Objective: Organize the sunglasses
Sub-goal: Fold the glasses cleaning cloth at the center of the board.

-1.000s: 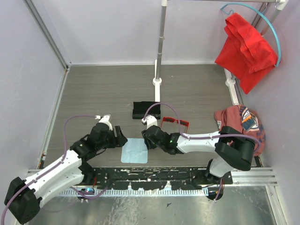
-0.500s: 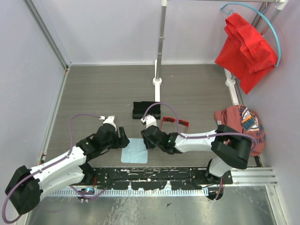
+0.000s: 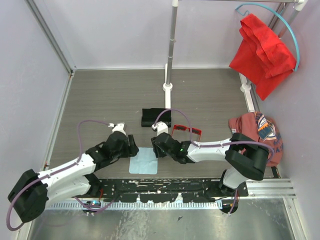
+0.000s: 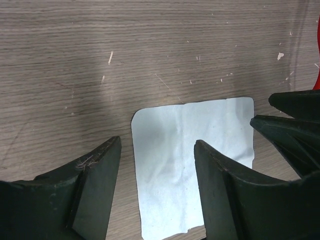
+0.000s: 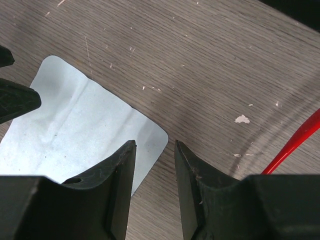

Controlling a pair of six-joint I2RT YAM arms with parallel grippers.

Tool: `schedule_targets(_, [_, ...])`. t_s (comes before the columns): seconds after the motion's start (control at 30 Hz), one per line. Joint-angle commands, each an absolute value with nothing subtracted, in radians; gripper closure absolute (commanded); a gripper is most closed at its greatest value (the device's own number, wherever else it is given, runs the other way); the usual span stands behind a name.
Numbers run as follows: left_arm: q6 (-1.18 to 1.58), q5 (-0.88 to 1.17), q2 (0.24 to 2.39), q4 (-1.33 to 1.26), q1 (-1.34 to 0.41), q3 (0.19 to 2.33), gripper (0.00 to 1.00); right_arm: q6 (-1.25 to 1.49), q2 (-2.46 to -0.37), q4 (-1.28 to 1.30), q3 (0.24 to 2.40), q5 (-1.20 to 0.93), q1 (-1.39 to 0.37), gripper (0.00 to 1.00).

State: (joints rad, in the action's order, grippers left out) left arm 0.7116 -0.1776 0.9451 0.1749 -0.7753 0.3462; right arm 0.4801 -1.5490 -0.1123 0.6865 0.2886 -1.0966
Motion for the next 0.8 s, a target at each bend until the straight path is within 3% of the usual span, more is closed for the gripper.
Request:
schedule_targets(0.0, [0.719, -0.207, 0.983, 0.097, -0.780, 0.365, 0.33, 0.501, -1.501, -0.174, 0.679, 0.281, -1.092, 0.58])
schedule_targets(0.6, [0.721, -0.213, 1.116, 0.006, -0.780, 0.371, 0.38, 0.512, -1.481, -0.198, 0.656, 0.270, -1.092, 0.58])
schedule_targets(0.77, [0.724, -0.203, 1.143, -0.013, -0.780, 0.369, 0.46, 0.514, -1.480, -0.195, 0.656, 0.271, -1.092, 0.58])
